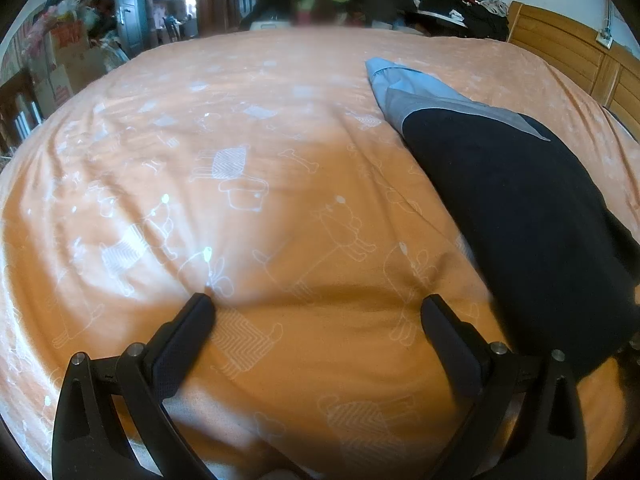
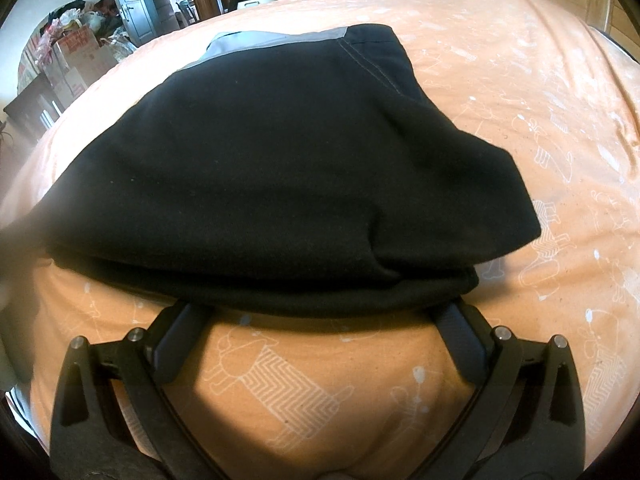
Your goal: Fold small clothes
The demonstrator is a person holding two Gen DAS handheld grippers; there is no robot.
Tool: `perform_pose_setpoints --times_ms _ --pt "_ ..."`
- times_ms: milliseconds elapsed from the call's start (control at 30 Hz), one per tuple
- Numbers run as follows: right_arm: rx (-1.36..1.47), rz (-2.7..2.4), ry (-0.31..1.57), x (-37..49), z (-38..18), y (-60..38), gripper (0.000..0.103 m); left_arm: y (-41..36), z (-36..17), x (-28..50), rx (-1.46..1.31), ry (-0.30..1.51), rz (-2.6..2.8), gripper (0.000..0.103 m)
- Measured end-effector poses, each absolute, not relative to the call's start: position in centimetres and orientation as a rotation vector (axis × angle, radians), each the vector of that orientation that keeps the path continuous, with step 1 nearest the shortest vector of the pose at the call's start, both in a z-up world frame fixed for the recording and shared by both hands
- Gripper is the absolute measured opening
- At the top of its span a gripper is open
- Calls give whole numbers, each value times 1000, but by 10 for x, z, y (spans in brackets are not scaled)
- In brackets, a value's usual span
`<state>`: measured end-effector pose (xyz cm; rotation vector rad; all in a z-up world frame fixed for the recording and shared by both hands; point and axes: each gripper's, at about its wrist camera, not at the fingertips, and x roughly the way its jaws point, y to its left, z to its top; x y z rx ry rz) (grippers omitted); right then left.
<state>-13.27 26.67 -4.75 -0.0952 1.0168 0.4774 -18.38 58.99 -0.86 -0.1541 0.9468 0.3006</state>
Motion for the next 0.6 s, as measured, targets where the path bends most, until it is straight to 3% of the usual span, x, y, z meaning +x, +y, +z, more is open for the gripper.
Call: perform_pose_setpoints --times_ms 600 --pt "-98 479 1019 -130 -48 267 103 591 -9 -184 -155 950 295 103"
